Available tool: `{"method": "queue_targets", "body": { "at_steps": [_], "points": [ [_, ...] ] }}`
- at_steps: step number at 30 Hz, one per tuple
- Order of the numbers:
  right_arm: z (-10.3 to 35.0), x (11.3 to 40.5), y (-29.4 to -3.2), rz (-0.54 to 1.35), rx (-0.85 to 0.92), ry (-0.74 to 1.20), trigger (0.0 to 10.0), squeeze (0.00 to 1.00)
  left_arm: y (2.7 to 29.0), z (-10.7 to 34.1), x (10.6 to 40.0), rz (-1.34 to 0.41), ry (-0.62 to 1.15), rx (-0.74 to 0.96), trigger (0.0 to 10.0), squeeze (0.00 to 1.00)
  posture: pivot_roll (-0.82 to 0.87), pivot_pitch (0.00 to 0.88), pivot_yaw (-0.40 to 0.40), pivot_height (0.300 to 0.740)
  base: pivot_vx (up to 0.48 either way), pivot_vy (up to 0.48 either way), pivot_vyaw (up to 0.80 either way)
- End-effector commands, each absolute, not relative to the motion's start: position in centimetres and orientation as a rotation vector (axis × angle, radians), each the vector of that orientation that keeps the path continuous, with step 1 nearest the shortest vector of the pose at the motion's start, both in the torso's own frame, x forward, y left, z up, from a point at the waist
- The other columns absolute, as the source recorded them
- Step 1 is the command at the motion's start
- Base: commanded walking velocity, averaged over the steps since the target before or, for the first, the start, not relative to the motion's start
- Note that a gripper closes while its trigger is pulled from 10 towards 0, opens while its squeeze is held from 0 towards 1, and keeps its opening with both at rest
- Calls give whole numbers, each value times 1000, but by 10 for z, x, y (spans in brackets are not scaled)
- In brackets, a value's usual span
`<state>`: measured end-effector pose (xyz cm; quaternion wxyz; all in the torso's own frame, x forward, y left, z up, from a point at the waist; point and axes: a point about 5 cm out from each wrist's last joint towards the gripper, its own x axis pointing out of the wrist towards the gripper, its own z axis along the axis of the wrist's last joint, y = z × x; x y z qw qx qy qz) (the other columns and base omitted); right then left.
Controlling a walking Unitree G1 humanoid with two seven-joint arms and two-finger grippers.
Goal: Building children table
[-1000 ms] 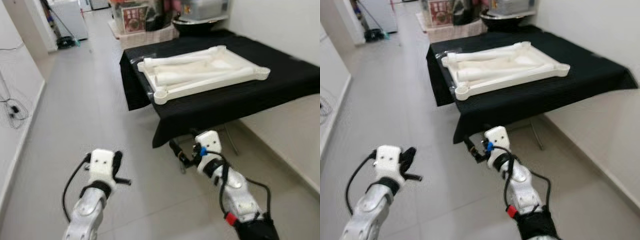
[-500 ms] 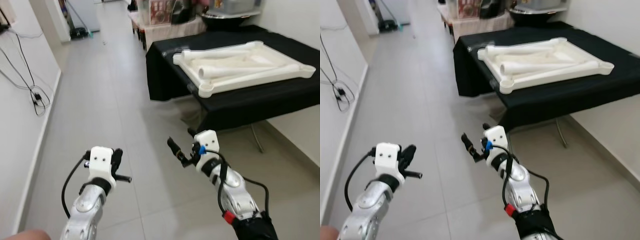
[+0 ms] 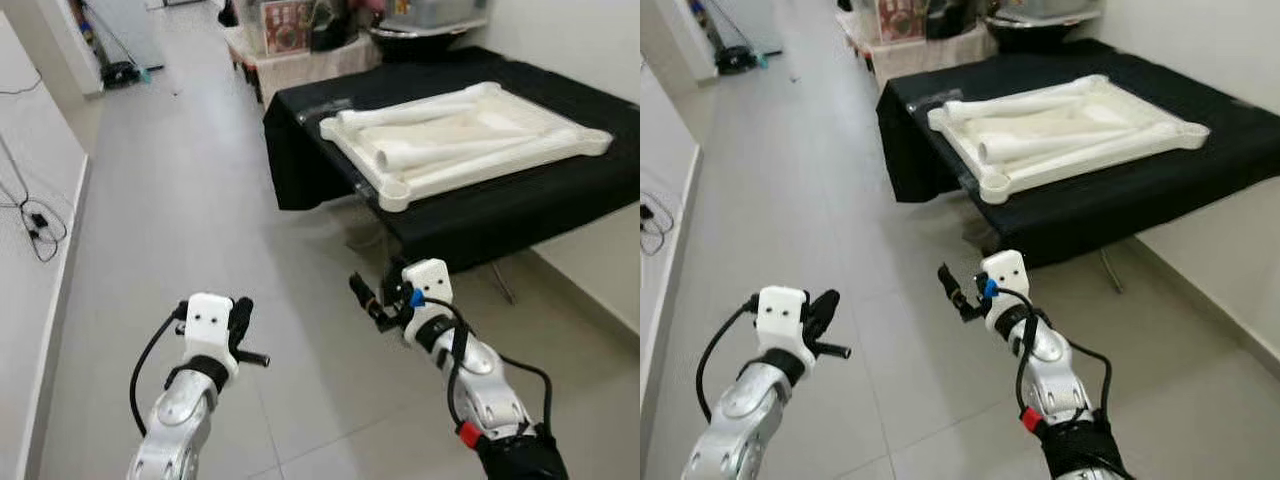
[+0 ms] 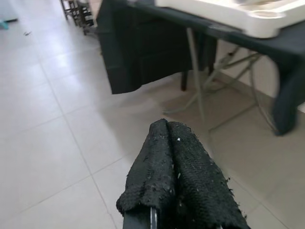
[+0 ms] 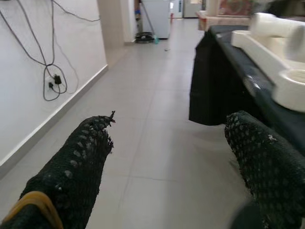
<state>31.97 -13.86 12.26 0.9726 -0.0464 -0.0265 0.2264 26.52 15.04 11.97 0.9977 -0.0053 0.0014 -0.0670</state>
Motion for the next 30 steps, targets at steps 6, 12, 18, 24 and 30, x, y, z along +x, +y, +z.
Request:
{"method": "queue_targets", "body": {
  "at_steps": [6, 12, 18, 24, 30],
  "points": [
    [121, 319, -131, 484, -74, -42, 10000, 0, 156, 116, 263, -121, 19, -1, 10000, 0, -28, 92, 37, 740, 369, 0, 0],
    [126, 316, -126, 549, -3, -62, 10000, 0, 156, 115, 263, -126, 19, 2, 10000, 0, -24, 86, 38, 740, 361, 0, -267],
    [131, 314, -119, 601, 22, -80, 10000, 0, 156, 115, 263, -127, 19, 3, 10000, 0, -22, 82, 37, 740, 349, 0, -800],
    [143, 308, -109, 714, 69, -117, 10000, 0, 156, 115, 263, -129, 18, 2, 10000, 0, -20, 84, 37, 740, 323, 0, -800],
    [185, 306, -105, 806, 218, -236, 10000, 0, 158, 117, 264, -108, 12, 5, 10000, 0, -19, 88, 39, 740, 234, 0, -800]
  ]
}}
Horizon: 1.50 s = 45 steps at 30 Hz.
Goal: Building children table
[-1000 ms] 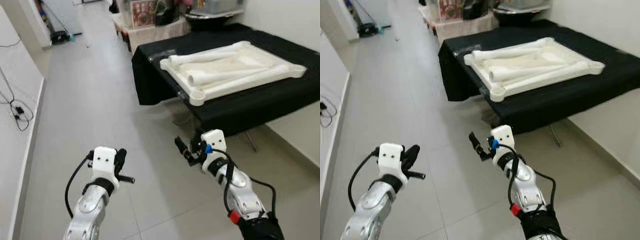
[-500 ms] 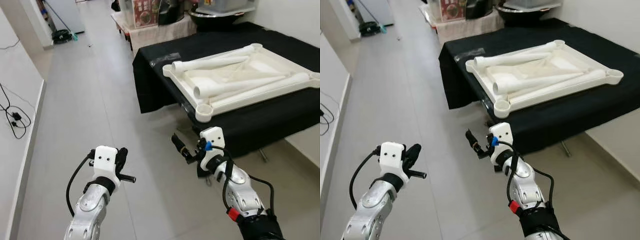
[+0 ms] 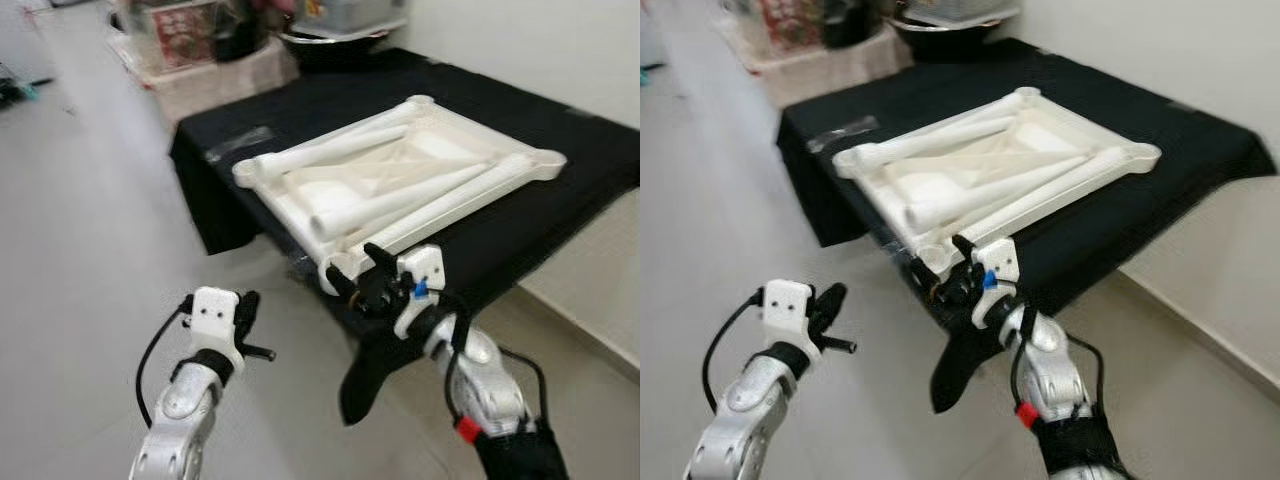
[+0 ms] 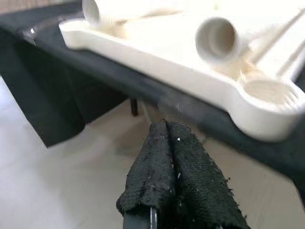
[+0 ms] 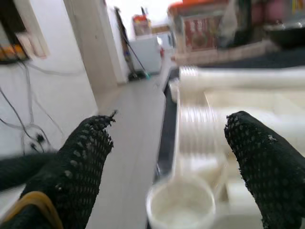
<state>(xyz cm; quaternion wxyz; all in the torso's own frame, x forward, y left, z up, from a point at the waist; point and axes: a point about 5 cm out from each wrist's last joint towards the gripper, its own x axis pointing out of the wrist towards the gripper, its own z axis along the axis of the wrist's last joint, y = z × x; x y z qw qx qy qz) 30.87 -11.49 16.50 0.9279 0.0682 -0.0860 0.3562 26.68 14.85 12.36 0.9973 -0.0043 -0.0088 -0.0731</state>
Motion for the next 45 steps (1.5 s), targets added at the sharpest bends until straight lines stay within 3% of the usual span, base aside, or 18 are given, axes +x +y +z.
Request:
{"method": "queue_targets", "body": {
  "at_steps": [1, 3, 9, 21, 34, 45],
  "points": [
    [185, 306, -105, 806, 218, -236, 10000, 0, 158, 117, 264, -108, 12, 5, 10000, 0, -19, 88, 39, 740, 0, 0, -800],
    [210, 306, -107, 828, 304, -302, 10000, 0, 159, 118, 265, -104, 19, 11, 10000, 0, -19, 86, 38, 740, 0, 0, -703],
    [230, 310, -112, 796, 351, -360, 10000, 0, 160, 117, 267, -103, 26, 5, 10000, 0, -20, 85, 38, 740, 0, 240, -303],
    [207, 319, -123, 615, 254, -220, 10000, 0, 160, 120, 269, -104, 14, 16, 10000, 0, -23, 86, 40, 740, 0, 480, 0],
    [209, 313, -121, 632, 310, -238, 10000, 0, 166, 134, 275, -102, -33, 31, 10000, 0, -28, 87, 44, 740, 0, 480, 0],
    [139, 314, -133, 435, 139, 12, 10000, 0, 164, 130, 275, -111, -25, 28, 10000, 0, -31, 86, 42, 740, 0, 480, -714]
  ]
}}
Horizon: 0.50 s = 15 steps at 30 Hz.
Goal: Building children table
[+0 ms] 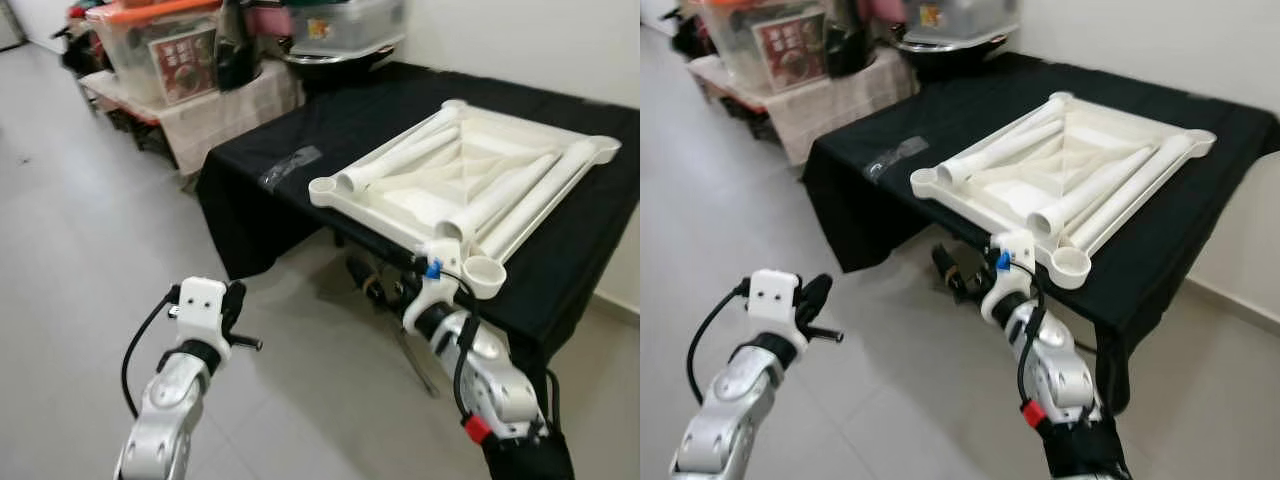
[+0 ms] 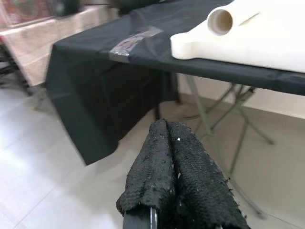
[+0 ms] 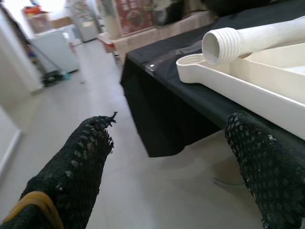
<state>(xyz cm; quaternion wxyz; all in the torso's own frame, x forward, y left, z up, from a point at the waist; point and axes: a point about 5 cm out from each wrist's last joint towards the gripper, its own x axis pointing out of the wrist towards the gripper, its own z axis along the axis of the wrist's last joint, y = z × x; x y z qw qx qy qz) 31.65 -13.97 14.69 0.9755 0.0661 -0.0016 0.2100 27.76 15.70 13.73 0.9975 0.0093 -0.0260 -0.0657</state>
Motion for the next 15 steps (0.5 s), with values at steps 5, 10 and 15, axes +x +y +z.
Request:
{"method": "queue_targets", "body": {
  "at_steps": [5, 10, 15],
  "points": [
    [137, 309, -128, 468, 155, 12, 10000, 0, 162, 129, 275, -118, -18, 25, 10000, 0, -32, 87, 43, 740, 0, 480, -800],
    [140, 308, -123, 531, 170, -27, 10000, 0, 160, 130, 275, -127, -21, 29, 10000, 0, -31, 87, 45, 740, 0, 480, -800],
    [142, 308, -122, 545, 168, -41, 10000, 0, 163, 135, 276, -118, -43, 34, 10000, 0, -31, 87, 45, 740, 0, 288, -800]
  ]
}}
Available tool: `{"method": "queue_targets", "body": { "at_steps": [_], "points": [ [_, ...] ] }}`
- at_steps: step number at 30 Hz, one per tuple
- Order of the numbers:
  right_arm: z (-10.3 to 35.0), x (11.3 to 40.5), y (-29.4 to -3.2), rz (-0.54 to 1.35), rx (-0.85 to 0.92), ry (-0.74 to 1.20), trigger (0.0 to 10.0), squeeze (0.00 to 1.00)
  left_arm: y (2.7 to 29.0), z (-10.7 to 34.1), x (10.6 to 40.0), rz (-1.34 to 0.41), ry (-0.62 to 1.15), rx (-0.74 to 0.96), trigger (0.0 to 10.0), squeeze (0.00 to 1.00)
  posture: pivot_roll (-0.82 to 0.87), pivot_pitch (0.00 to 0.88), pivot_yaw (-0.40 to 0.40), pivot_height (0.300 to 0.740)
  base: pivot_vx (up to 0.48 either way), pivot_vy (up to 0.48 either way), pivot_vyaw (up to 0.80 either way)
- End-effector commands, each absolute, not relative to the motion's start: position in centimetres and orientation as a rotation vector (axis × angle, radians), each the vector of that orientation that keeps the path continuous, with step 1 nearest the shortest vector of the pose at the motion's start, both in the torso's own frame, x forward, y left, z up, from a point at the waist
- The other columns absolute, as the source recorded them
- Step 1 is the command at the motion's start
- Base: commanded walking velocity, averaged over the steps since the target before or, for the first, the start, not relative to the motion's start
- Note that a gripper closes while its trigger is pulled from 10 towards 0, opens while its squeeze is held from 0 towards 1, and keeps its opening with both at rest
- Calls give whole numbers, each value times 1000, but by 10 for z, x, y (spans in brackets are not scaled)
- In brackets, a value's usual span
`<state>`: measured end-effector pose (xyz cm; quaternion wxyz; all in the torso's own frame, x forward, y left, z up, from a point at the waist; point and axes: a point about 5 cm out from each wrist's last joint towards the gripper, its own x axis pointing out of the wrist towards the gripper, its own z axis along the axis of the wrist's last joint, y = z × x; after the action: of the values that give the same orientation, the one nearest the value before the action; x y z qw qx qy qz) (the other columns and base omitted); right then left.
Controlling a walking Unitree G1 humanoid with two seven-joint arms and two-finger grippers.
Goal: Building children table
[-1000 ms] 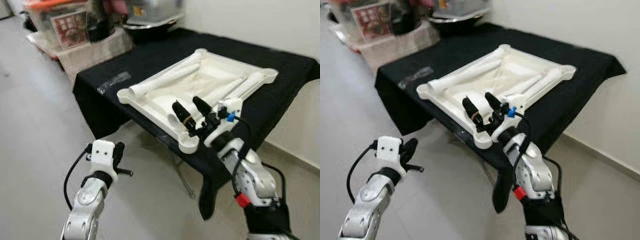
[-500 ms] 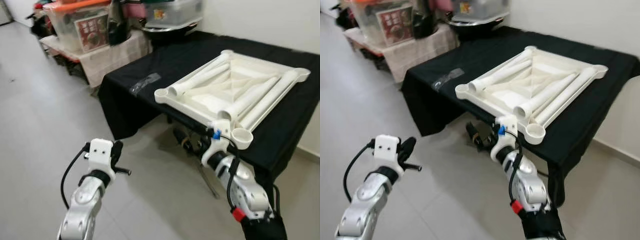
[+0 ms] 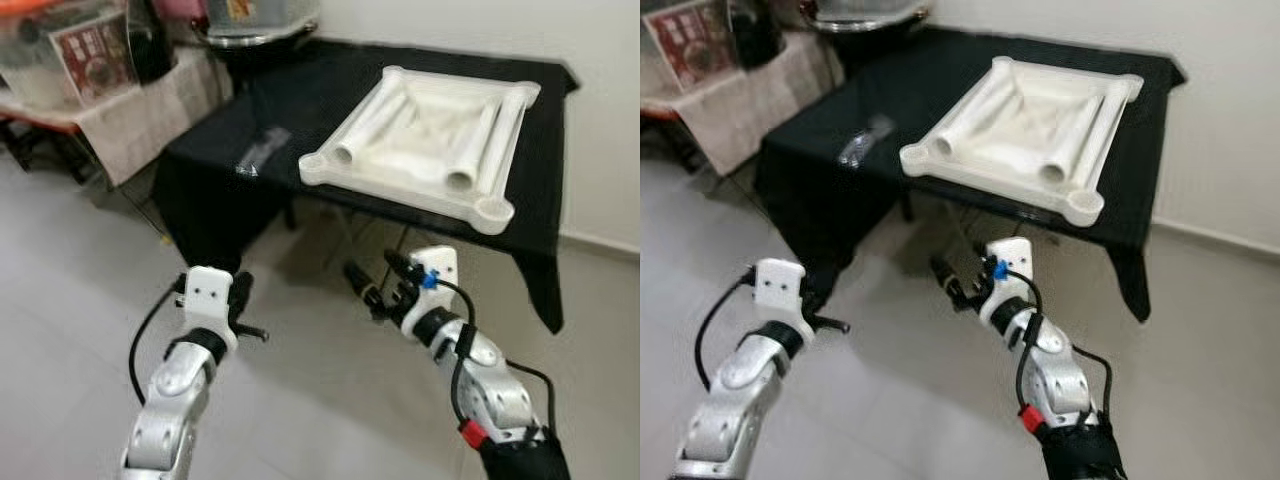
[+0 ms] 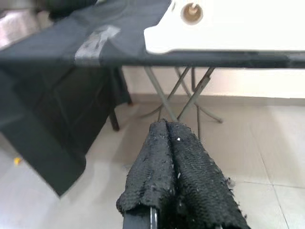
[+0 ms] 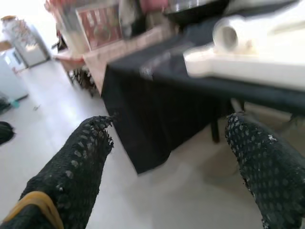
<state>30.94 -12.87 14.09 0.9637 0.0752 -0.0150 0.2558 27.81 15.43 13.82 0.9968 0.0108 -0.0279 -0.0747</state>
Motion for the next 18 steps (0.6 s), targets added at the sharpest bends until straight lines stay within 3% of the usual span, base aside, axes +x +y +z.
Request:
{"method": "queue_targets", "body": {
  "at_steps": [1, 9, 14, 18],
  "points": [
    [142, 308, -122, 545, 168, -41, 10000, 0, 163, 135, 276, -118, -43, 34, 10000, 0, -31, 87, 45, 740, 0, 0, -800],
    [148, 310, -119, 547, 153, -81, 10000, 0, 167, 141, 276, -122, -77, 32, 10000, 0, -27, 81, 44, 740, 0, 0, -800],
    [160, 312, -121, 522, 152, -135, 10000, 0, 166, 150, 276, -139, -114, 21, 10000, 0, -27, 80, 43, 740, 380, 0, 0],
    [179, 318, -124, 526, 140, -174, 10000, 0, 168, 169, 280, -145, -173, -2, 10000, 0, -27, 82, 42, 740, 480, 0, -638]
  ]
}}
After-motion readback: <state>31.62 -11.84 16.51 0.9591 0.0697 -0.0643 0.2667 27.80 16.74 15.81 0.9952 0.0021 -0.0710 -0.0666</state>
